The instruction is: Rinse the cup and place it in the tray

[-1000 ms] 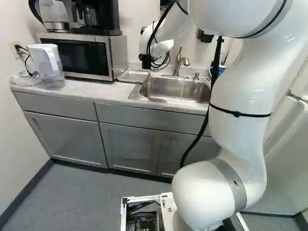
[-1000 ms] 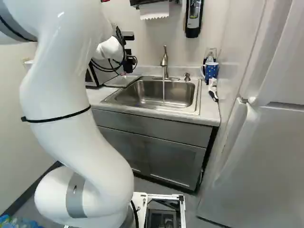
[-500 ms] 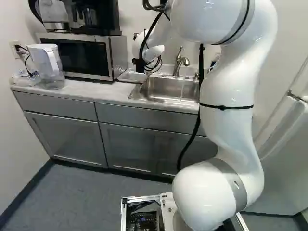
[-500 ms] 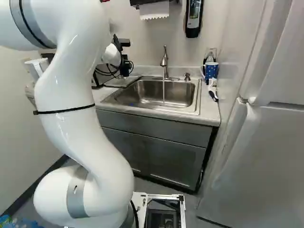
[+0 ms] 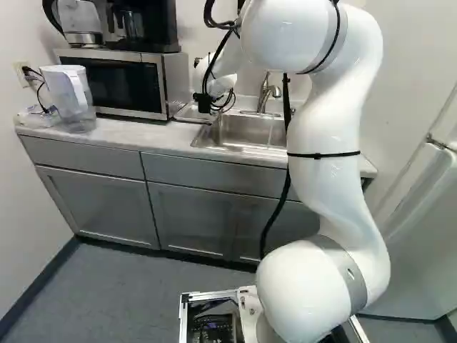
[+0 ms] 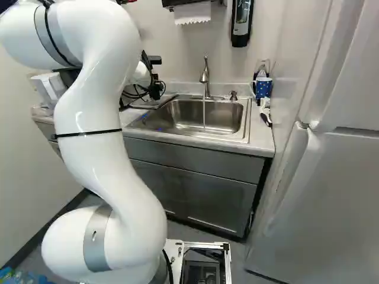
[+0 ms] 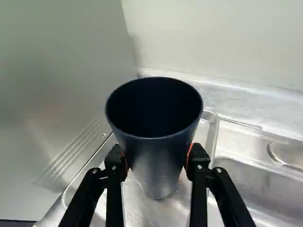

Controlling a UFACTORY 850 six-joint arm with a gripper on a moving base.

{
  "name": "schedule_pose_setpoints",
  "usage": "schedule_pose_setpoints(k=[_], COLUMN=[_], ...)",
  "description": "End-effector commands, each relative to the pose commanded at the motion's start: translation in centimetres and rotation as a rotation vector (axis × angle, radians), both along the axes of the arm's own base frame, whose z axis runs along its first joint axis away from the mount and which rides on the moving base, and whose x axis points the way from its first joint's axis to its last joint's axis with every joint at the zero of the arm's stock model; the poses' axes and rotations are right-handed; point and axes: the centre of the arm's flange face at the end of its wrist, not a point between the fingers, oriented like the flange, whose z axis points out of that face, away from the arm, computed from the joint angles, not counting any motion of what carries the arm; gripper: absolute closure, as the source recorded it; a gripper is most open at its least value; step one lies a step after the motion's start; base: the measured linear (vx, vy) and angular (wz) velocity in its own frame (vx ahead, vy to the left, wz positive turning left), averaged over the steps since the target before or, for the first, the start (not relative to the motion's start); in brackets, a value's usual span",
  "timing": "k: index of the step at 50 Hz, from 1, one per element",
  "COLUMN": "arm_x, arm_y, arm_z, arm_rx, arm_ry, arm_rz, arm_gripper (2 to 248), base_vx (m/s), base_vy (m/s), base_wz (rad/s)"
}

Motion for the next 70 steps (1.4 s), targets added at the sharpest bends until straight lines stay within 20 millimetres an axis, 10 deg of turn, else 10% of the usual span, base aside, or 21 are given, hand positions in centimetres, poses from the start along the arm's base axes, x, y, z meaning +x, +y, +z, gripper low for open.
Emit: schedule_pose_setpoints(k=[16,33,70], arm_x=[0.1,0.1,-0.4], arm_y=[0.0,0.0,-0.1], arm_z=[-1.0,-1.0,2.6], arm_rx=[-0.003,-0.003,0.009], arm_ry=[0.014,0.014,-0.040], arm_rz=[0.000,0.000,0.000], arm_gripper=[125,3,3], base_vx=[0.000,0.000,0.000], base_vy=[0.000,0.000,0.000], base_wz=[0.000,0.000,0.000])
